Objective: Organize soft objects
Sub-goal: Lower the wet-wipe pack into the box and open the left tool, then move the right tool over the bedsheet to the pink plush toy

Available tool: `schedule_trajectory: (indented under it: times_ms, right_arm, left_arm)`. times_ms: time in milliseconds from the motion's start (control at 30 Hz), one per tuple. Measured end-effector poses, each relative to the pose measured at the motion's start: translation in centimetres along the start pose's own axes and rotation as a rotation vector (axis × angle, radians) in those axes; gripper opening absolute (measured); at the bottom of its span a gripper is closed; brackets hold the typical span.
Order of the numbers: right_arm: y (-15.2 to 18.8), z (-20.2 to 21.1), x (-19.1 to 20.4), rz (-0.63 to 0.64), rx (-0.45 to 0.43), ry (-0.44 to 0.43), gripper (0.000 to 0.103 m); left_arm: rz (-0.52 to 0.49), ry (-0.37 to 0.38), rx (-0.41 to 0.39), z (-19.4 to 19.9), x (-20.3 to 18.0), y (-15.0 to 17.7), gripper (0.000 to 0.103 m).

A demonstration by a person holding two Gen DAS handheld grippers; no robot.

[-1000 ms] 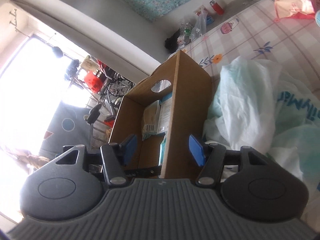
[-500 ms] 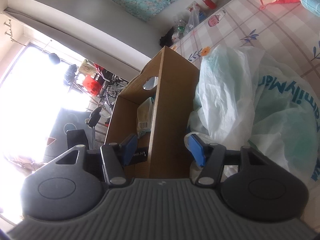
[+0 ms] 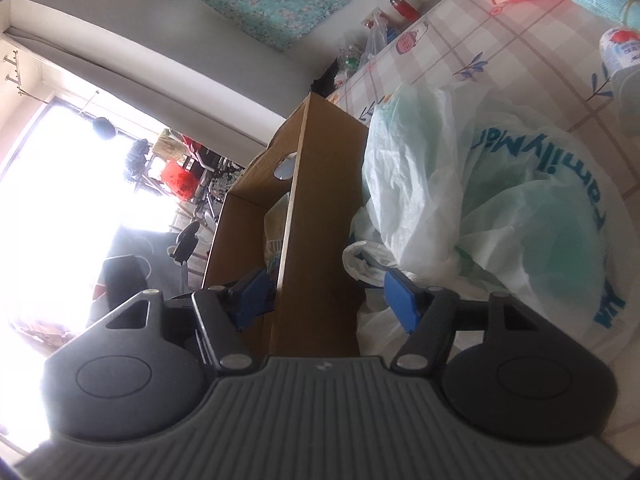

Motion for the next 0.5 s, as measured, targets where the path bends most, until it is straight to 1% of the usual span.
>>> schedule_trajectory:
  times_ms: [100, 133, 200, 267, 367, 433, 500]
  right_arm:
    - [0.3, 1.1, -0.5, -0.004, -0.024, 0.007, 0.07]
    - [0.4, 1.5, -0.7, -0.005, -0.03, 0.011, 0.071]
    - [0.7, 2.2, -1.1, -0.008, -0.042, 0.019, 0.071]
    - [1.0, 3.1, -1.5, -0.013, -0.053, 0.026, 0.071]
    - [1.1, 4.6, -2.0, -0.006, -0.08, 0.046, 0.072]
    - [1.2, 5.8, -2.4, 0.002, -0.1, 0.062, 0.072]
    - [1.2, 7.0, -2.8, 0.01, -0.118, 0.081, 0.072]
  left_arm:
    - [0.014, -0.01, -0.115, 3.2, 0.4, 0.4, 0.074]
    - [0.02, -0.009, -0.157, 4.3, 0.5, 0.7, 0.077]
    - [0.032, 0.002, -0.223, 6.2, 0.6, 1.4, 0.079]
    - [0.041, 0.028, -0.26, 7.6, 0.2, 2.3, 0.079]
    - [0.03, 0.079, -0.297, 9.1, -1.1, 3.5, 0.079]
    - [0.008, 0.121, -0.326, 9.8, -2.5, 4.3, 0.08]
    - [-0.035, 0.172, -0.363, 10.3, -4.5, 5.1, 0.085]
Point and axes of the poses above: each gripper's, at about its wrist camera, not at the fingertips, and z roughly against the way its jaws point, x to its left, y to its underside, the point moved 4 cm from there along -z, roughly the way its jaws point, and after that the axes turned 11 degrees about z, right-handed, at the moved point
